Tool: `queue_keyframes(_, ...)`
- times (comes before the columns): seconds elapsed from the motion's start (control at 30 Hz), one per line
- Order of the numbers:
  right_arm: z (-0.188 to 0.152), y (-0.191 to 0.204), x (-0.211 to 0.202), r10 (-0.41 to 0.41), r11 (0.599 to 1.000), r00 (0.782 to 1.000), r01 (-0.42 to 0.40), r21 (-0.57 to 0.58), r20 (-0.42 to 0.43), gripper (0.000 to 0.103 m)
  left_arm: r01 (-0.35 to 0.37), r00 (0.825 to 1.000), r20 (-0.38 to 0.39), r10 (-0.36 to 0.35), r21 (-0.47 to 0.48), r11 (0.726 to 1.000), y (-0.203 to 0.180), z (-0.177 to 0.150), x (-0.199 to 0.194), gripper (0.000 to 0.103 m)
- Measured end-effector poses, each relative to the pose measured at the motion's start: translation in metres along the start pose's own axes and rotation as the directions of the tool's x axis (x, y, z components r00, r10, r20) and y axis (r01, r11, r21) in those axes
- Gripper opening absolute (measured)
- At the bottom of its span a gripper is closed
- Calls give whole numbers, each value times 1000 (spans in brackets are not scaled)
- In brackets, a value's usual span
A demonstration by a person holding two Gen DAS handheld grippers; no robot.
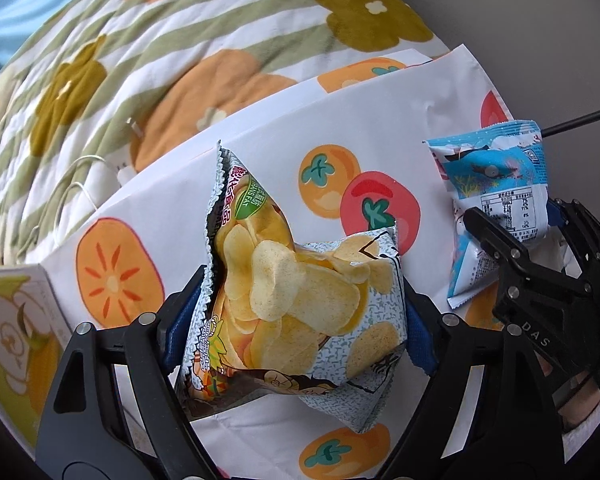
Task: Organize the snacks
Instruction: 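Grasp the silver potato chip bag with the left tool while the right tool grasps the blue-white bag, then carry both bags over the box and release them inside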
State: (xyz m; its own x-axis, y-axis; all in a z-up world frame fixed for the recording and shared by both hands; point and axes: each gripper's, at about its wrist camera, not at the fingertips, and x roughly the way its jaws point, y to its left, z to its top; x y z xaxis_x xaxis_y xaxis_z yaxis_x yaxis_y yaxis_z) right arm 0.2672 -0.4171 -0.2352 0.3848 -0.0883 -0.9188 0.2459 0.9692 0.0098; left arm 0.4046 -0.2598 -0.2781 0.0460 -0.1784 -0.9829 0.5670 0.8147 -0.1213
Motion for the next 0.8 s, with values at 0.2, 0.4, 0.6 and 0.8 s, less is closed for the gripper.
queue_keyframes(0.2, -4, 2, -17, 38, 999, 999, -38, -19, 15, 57, -17, 998, 58, 19, -39, 999, -4, -12, -28, 82)
queue_keyframes(0.4, -3, 4, -55, 85, 995, 994, -81, -55, 71, 57, -37, 988, 143, 51, -96, 995, -9, -33, -74, 82)
queue_keyframes(0.6, 1, 14, -100, 164, 980, 981, -150, -133, 99, 57, -34, 968, 237, 83, -205, 978, -2, -69, -130, 82)
queue_keyframes(0.8, 8, 49, -135, 285, 930, 953, -248, -270, 107, 57, -69, 938, 299, 175, -335, 940, 21, -116, -185, 82)
